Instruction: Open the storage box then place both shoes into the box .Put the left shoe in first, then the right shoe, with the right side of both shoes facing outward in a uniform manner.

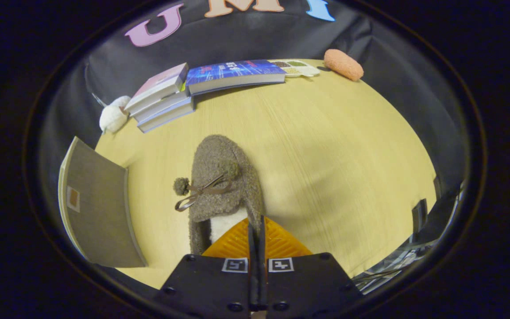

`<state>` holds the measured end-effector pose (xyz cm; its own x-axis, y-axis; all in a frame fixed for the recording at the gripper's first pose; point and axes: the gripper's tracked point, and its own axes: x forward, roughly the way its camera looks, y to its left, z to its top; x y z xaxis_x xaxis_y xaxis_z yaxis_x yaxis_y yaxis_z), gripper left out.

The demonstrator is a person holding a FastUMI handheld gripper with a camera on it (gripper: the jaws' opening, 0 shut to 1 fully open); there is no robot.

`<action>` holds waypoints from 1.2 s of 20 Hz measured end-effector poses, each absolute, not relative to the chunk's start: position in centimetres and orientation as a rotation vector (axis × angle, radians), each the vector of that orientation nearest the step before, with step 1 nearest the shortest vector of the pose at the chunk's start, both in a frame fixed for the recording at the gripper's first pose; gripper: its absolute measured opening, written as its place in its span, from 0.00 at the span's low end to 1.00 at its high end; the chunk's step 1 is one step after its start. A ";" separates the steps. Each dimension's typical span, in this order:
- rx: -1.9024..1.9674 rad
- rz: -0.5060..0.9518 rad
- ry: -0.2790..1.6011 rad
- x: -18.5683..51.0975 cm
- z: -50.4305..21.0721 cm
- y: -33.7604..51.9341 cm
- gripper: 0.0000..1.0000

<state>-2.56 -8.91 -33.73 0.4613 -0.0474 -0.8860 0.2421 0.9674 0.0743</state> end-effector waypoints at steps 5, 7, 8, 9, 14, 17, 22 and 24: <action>0.330 -0.156 1.017 -1.2 -29.6 -6.5 0.03; 0.355 -0.132 0.977 -0.5 -27.1 -4.9 0.03; 0.370 -0.117 0.957 -0.1 -25.7 -3.9 0.03; 0.386 -0.100 0.936 0.4 -24.4 -2.8 0.03; 0.441 0.002 0.866 1.5 -18.2 4.1 0.03; 0.480 0.069 0.853 0.7 -15.9 9.0 0.03; 0.485 0.143 0.890 -0.7 -16.1 15.6 0.03; 0.482 0.154 0.912 -1.6 -16.8 17.4 0.03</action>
